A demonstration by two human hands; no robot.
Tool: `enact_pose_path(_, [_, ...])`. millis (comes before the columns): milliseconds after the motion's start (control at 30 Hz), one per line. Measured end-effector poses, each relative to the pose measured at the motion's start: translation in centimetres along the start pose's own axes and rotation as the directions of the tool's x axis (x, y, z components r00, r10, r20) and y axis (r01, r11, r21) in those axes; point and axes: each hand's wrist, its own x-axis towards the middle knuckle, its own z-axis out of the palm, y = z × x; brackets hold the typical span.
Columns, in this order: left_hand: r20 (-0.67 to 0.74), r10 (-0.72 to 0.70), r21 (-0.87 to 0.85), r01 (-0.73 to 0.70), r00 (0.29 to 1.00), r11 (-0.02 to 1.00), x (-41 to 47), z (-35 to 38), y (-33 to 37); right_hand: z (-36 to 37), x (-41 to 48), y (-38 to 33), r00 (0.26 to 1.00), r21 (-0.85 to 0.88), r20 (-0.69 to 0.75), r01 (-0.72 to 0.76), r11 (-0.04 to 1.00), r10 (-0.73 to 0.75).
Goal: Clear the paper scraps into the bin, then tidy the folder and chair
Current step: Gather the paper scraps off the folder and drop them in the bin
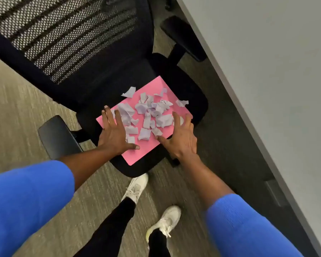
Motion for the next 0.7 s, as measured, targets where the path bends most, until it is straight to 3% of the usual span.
enact_pose_path(233, [0.056,0.075,-0.156,-0.065,0.996,0.986,2.6,1.2,-0.4,4.6,3.6,-2.0,0.985,0.016,0.112,-0.132,0.991,0.13])
enact_pose_path(467, [-0.084,0.196,-0.139,-0.206,0.977,0.969,3.2,2.9,-0.5,8.3,4.6,-3.6,0.993,-0.038,0.061,-0.099,0.994,0.101])
enact_pose_path(700, [-0.161,0.218,-0.233,-0.251,0.963,0.939,3.2,3.8,-0.3,10.0,5.1,-4.2,0.999,0.12,-0.006,-0.036,0.992,0.037])
